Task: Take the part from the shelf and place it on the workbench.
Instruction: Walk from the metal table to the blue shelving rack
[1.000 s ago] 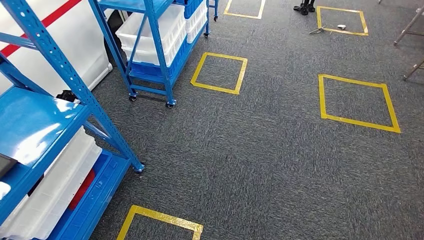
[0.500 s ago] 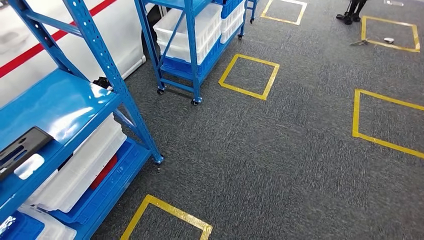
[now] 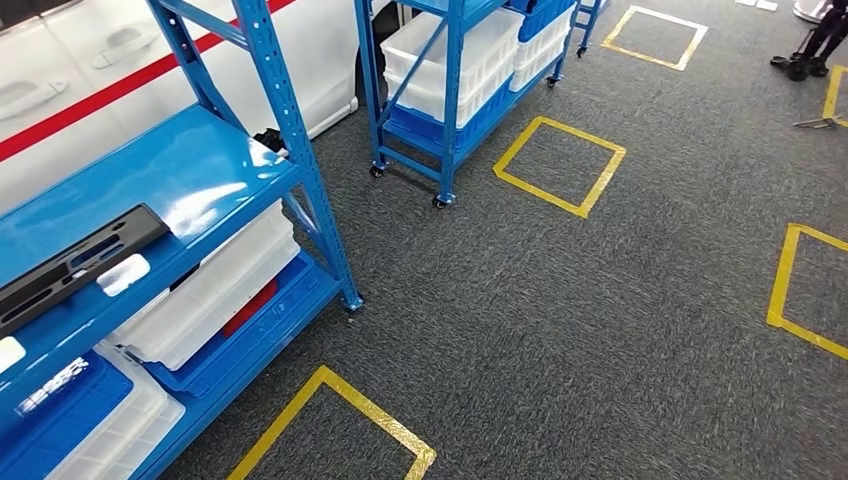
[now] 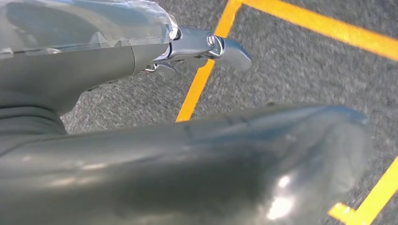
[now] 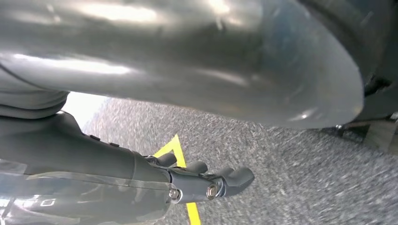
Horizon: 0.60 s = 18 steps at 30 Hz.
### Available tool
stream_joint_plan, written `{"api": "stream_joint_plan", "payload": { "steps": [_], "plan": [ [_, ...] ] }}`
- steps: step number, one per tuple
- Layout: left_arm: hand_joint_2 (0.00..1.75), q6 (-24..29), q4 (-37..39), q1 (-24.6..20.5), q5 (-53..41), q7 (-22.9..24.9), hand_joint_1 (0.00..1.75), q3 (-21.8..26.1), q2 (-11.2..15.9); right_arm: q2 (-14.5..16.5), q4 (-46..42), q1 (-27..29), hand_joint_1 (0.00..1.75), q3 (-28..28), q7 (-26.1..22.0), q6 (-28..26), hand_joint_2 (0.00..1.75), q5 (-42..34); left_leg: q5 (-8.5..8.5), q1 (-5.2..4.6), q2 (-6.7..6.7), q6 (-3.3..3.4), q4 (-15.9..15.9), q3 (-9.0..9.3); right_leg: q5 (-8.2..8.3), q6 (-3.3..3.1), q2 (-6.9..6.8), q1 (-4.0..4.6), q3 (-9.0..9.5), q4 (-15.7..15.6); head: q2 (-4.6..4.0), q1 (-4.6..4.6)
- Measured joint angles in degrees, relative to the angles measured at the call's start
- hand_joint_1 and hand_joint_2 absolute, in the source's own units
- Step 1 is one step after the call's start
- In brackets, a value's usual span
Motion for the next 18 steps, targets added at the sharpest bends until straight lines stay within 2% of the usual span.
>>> {"api": "stream_joint_plan", "payload": {
  "steps": [1,2,4,6,7,8,9,10,11,13,14,15,17,18],
  "plan": [
    [0.00,0.00,0.00,0.06,0.00,0.00,0.00,-0.01,0.19,0.05,0.00,-0.15,0.00,0.06,0.02,-0.02,0.00,0.25,0.21,-0.05,-0.62,0.21,-0.20,-0.09,0.02,0.24,-0.52,-0.06,0.13,-0.09,0.00,-0.01],
    [0.00,0.01,0.00,0.19,0.00,0.02,0.00,-0.02,0.37,0.08,0.00,-0.27,0.00,0.15,0.02,-0.07,0.00,0.47,0.51,0.14,-1.21,0.41,-0.63,0.10,-0.10,0.58,-0.36,-0.14,0.28,-0.03,0.00,-0.01],
    [0.00,0.01,0.00,0.21,0.00,0.10,0.00,-0.02,0.57,0.13,0.00,-0.31,0.00,0.38,-0.01,-0.11,0.00,0.80,1.32,0.60,-2.45,0.86,-1.60,0.50,-1.59,1.35,2.53,-0.38,-0.31,1.91,0.00,0.00],
    [0.00,-0.01,0.00,-0.13,0.02,0.15,0.00,-0.02,0.56,0.12,0.00,-0.11,0.00,0.66,-0.16,0.04,0.00,1.25,1.83,0.84,-3.74,1.12,-1.96,0.44,-5.09,2.00,6.03,-0.82,-3.20,8.12,0.00,0.01],
    [0.00,-0.02,0.00,-0.24,0.02,0.15,0.00,-0.02,0.54,0.12,0.00,-0.05,0.00,0.82,-0.26,0.18,0.00,1.49,1.91,0.87,-4.41,1.17,-1.92,0.28,-6.68,2.22,6.63,-1.02,-5.02,11.83,0.00,0.01],
    [0.00,-0.04,0.00,-0.22,0.03,0.15,0.00,-0.02,0.50,0.12,0.00,-0.02,0.00,0.98,-0.34,0.33,0.00,1.70,1.95,0.91,-5.13,1.13,-1.85,0.19,-7.41,2.44,6.83,-1.22,-6.39,14.55,0.00,0.01],
    [0.00,-0.06,0.00,-0.11,0.02,0.15,0.00,-0.02,0.46,0.11,0.00,-0.01,0.00,1.16,-0.40,0.42,0.00,1.84,1.94,1.00,-5.87,1.04,-1.73,0.15,-7.02,2.65,6.88,-1.40,-6.90,15.41,0.00,0.01],
    [0.00,-0.06,0.00,-0.01,0.02,0.15,0.00,-0.02,0.42,0.09,0.00,-0.01,0.00,1.31,-0.44,0.49,0.00,1.95,1.89,1.15,-6.65,0.89,-1.54,0.13,-5.44,2.85,7.00,-1.63,-6.29,13.91,0.00,0.01],
    [0.00,-0.06,0.00,0.06,0.02,0.15,0.00,-0.02,0.36,0.06,0.00,0.00,0.00,1.44,-0.48,0.51,0.00,2.07,1.76,1.33,-7.47,0.64,-1.25,0.11,-3.16,3.06,7.49,-1.91,-4.74,10.48,0.00,0.01],
    [0.00,-0.06,0.00,0.03,0.02,0.16,0.00,-0.02,0.27,0.02,0.01,0.07,0.00,1.61,-0.54,0.55,0.00,2.31,1.40,1.54,-8.97,-0.14,-0.42,-0.27,-0.15,3.24,10.00,-2.39,-1.58,3.38,0.00,0.01],
    [0.00,-0.06,0.00,-0.01,0.02,0.16,0.00,-0.02,0.25,0.01,0.01,0.06,0.00,1.67,-0.58,0.56,0.00,2.36,1.32,1.57,-9.55,-0.58,-0.10,-0.59,0.35,3.11,10.91,-2.48,-0.82,1.46,0.00,0.00],
    [0.00,-0.06,0.00,0.00,0.02,0.15,0.00,-0.02,0.24,0.01,0.01,0.02,0.00,1.73,-0.61,0.57,0.00,2.38,1.36,1.61,-10.10,-1.03,0.03,-0.95,0.20,2.81,11.34,-2.38,-0.69,0.89,0.00,0.00],
    [0.00,-0.05,0.00,0.17,0.01,0.16,0.00,-0.02,0.21,0.01,0.00,-0.13,0.00,1.87,-0.65,0.57,0.00,2.38,1.63,1.81,-11.15,-1.82,-0.17,-1.41,0.42,1.99,10.11,-2.17,-0.78,0.77,0.00,0.00],
    [0.00,-0.04,0.00,0.33,0.00,0.16,0.00,-0.02,0.19,0.01,0.00,-0.16,0.00,1.93,-0.64,0.57,0.00,2.38,1.45,1.90,-10.77,-2.09,0.07,-1.61,0.53,1.56,9.46,-2.15,-0.74,0.64,0.00,0.01]
  ]
}}
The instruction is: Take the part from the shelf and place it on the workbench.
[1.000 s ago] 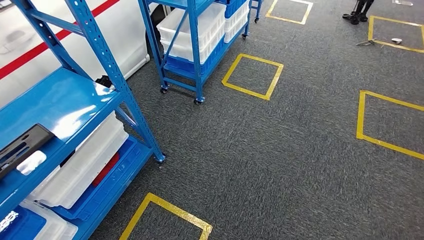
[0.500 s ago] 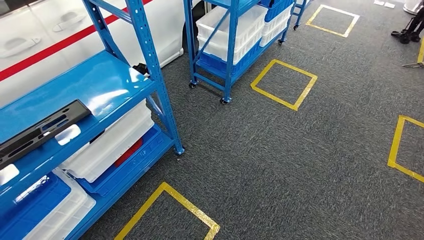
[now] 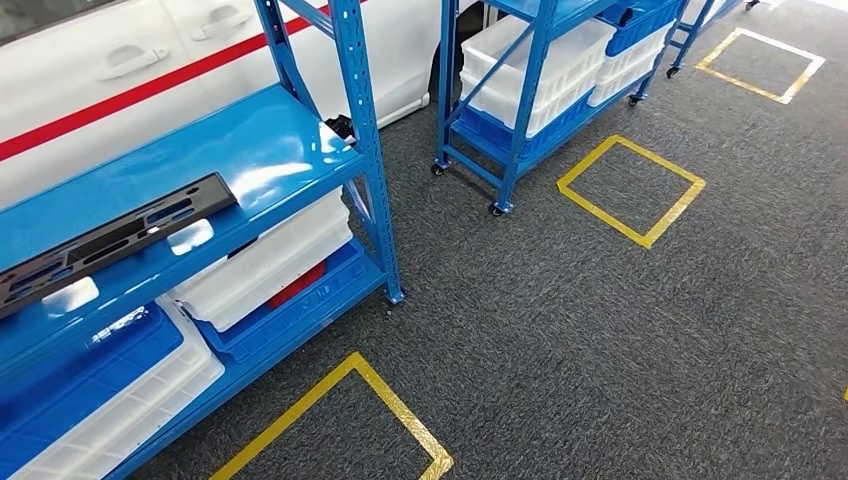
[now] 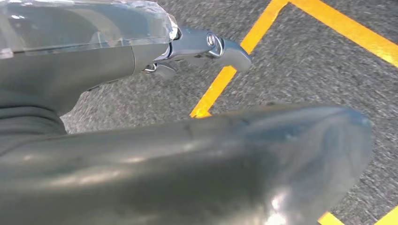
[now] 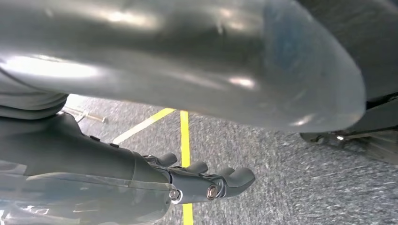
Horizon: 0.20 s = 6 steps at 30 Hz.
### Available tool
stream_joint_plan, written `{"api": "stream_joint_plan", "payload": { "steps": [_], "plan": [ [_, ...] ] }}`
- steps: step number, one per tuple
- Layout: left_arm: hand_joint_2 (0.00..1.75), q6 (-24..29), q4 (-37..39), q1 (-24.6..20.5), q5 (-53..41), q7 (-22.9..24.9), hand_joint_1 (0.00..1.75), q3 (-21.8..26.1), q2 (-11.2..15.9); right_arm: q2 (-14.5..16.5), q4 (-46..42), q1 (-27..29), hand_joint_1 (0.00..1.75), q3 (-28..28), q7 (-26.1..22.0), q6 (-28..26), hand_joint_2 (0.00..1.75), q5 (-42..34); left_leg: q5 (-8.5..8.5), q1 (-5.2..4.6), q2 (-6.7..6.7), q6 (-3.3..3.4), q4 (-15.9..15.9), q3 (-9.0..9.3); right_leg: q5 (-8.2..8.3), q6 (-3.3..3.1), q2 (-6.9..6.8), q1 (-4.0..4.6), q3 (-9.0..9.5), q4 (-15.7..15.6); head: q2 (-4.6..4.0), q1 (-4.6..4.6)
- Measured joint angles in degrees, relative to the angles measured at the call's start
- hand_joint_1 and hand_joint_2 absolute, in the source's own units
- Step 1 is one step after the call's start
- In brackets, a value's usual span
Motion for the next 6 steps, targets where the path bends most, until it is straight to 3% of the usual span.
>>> {"api": "stream_joint_plan", "payload": {
  "steps": [2,4,6],
  "plan": [
    [0.00,0.01,0.00,0.06,0.00,0.01,0.00,0.00,-0.03,-0.01,0.00,0.05,0.00,0.10,0.00,0.00,0.00,0.01,-2.17,-0.10,2.89,-0.31,3.59,-1.65,0.12,-0.74,-1.51,-0.01,0.02,-0.26,0.00,-0.01],
    [0.00,0.00,-0.01,-0.17,0.00,0.02,0.00,0.00,-0.09,-0.01,0.00,0.24,0.00,0.24,0.00,0.00,0.00,0.02,-5.97,-0.21,5.91,-0.49,11.31,-5.23,0.01,-1.16,-3.20,0.30,-0.01,-0.29,0.00,-0.02],
    [0.00,-0.01,-0.01,-0.28,0.00,0.02,0.00,0.00,-0.16,-0.02,0.00,0.39,0.00,0.37,0.00,-0.01,0.00,0.07,-7.87,-0.20,6.54,-0.55,16.62,-7.71,-0.10,-1.32,-4.54,0.55,0.00,-0.27,0.00,-0.02]
  ]
}}
